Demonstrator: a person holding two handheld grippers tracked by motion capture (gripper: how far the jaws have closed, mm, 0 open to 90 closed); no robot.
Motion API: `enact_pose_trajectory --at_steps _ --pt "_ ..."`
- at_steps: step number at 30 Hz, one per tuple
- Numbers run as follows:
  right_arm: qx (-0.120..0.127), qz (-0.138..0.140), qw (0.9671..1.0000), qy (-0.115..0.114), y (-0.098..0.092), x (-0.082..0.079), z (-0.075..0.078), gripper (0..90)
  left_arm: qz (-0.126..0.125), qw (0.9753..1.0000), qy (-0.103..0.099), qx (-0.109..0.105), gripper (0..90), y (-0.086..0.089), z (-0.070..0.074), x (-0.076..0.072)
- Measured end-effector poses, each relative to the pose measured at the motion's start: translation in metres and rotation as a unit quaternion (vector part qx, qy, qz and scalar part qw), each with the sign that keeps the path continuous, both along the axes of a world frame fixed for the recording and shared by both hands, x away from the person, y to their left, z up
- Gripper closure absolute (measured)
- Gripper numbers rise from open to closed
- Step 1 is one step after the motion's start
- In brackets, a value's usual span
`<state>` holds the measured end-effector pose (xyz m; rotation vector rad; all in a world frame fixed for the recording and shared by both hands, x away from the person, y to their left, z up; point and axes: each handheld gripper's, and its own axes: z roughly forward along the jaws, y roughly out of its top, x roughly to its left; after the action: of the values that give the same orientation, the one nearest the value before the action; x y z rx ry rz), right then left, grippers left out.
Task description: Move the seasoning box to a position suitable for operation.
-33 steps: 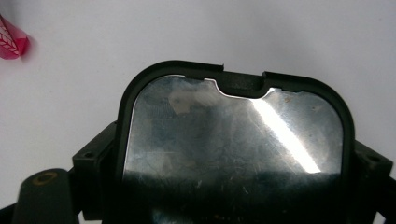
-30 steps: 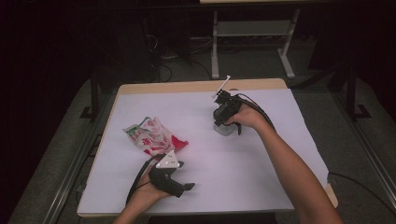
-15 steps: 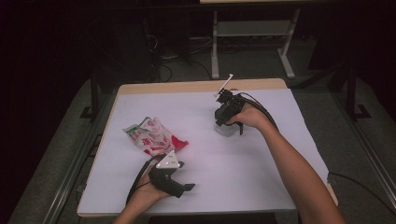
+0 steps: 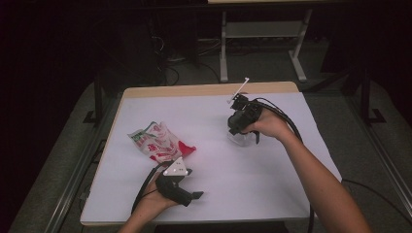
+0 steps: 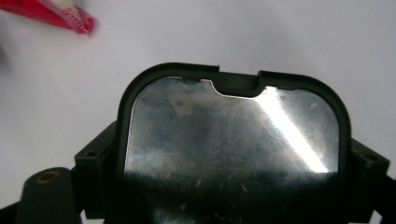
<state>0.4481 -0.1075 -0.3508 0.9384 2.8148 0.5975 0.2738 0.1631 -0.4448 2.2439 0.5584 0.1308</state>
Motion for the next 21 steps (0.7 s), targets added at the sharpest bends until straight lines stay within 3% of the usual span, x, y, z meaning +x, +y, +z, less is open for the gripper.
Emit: enact_pose_trajectory --at_steps 10,13,21 --pt "0.031 0.004 0.9995 -0.009 -0.018 -0.031 0.000 15.1 0.000 1.0000 0.004 -0.003 11.8 -0.001 -0.002 0.001" --pt "0.025 0.015 0.9995 -0.014 -0.022 -0.040 0.000 15.1 -0.001 1.0000 0.004 -0.003 11.7 -0.002 -0.003 0.001" --pt "0.038 0.027 0.9987 -0.022 -0.027 -0.065 -0.003 15.2 -0.001 1.0000 0.005 -0.002 11.8 -0.001 -0.003 0.001"
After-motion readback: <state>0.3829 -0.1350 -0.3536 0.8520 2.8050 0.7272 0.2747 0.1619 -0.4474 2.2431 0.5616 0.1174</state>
